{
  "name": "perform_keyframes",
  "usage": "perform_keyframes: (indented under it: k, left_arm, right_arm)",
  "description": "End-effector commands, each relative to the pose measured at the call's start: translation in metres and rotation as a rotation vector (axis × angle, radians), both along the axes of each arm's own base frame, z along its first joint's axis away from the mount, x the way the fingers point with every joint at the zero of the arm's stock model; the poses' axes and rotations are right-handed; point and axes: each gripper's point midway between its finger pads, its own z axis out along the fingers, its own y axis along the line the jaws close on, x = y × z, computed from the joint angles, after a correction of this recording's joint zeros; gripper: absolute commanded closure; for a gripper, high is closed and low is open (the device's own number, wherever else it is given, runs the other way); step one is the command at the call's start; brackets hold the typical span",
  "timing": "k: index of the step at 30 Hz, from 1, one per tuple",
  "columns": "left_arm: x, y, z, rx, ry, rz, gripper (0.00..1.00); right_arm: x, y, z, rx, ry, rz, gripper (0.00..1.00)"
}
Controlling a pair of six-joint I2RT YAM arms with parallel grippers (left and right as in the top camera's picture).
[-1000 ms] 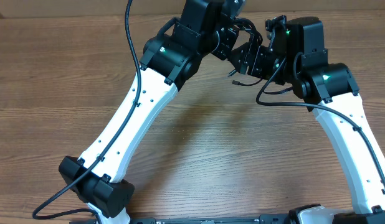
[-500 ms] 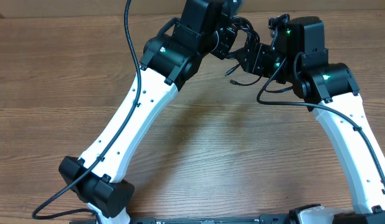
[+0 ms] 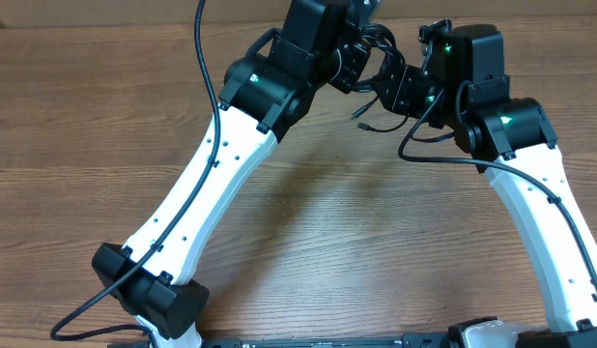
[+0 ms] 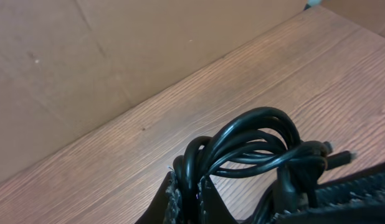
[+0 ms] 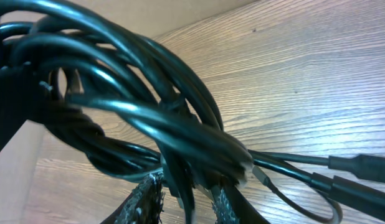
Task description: Untangle cables
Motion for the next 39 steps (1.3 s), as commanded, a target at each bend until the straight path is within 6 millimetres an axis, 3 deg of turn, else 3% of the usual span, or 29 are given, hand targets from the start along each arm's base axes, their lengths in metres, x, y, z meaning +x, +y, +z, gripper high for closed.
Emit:
perform_keyframes:
  k: [1,9,22,27,31,35,37,39]
  left_arm:
    - [-0.021,-0.030,0.008,-0.059,0.021,-0.128,0.96]
    - [-0.031,-0.041,0.005,-0.054,0.033,-0.159,0.96]
    - [-0.039,-0.037,-0.008,-0.020,0.087,-0.160,0.96]
    - [-0.039,-0.037,-0.008,-0.019,0.086,-0.159,0.96]
    - [-0.039,-0.036,-0.008,-0.018,0.086,-0.158,0.96]
    - [-0.037,-0.035,-0.008,-0.006,0.076,-0.155,0.96]
    - [-0.036,-0.034,-0.008,0.008,0.066,-0.156,0.96]
    - [-0.031,-0.028,-0.008,0.028,0.052,-0.120,0.96]
  right_arm:
    - [0.008,0.001,0.021,0.006,-0.076,-0.003,0.72]
    - [0.015,-0.003,0.026,-0.008,-0.114,-0.032,0.72]
    - [0.030,-0.001,0.050,0.020,-0.224,-0.043,0.72]
    - [0.030,-0.001,0.049,0.018,-0.221,-0.042,0.71]
    - [0.028,-0.001,0.046,0.014,-0.206,-0.042,0.61]
    - [0.027,-0.002,0.043,0.012,-0.197,-0.041,0.15]
    - [0.026,-0.002,0.042,0.010,-0.188,-0.040,0.03]
    - [0.024,-0.002,0.039,0.009,-0.174,-0.037,0.00]
